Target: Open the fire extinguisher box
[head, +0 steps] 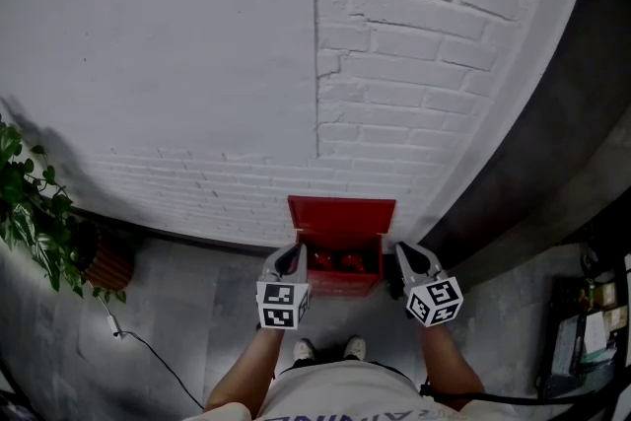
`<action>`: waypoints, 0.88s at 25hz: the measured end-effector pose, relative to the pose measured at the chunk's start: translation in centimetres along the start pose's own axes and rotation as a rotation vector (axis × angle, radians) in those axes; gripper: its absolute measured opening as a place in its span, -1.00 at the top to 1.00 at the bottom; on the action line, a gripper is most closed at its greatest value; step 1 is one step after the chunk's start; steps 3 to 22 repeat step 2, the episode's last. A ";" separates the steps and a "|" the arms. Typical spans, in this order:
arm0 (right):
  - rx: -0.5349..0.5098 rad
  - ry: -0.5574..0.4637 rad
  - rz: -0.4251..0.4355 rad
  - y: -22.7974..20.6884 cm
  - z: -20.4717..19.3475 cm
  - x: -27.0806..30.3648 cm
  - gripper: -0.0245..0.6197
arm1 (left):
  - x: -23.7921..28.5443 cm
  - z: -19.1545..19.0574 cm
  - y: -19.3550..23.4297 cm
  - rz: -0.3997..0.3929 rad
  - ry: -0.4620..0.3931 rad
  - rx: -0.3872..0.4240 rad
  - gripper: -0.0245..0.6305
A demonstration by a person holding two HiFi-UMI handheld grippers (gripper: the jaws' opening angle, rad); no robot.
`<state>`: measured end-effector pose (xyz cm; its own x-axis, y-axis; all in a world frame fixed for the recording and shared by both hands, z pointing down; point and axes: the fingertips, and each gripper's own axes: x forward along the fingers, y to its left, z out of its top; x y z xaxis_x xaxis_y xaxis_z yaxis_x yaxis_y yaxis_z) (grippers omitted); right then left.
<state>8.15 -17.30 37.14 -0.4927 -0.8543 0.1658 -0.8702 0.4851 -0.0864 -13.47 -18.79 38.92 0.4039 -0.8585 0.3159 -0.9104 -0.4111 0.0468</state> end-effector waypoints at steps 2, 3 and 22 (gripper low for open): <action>-0.002 0.000 0.000 0.0 0.0 0.1 0.91 | 0.1 0.0 0.1 -0.001 -0.001 0.002 0.91; -0.002 0.000 0.000 0.0 0.0 0.1 0.91 | 0.1 0.0 0.1 -0.001 -0.001 0.002 0.91; -0.002 0.000 0.000 0.0 0.0 0.1 0.91 | 0.1 0.0 0.1 -0.001 -0.001 0.002 0.91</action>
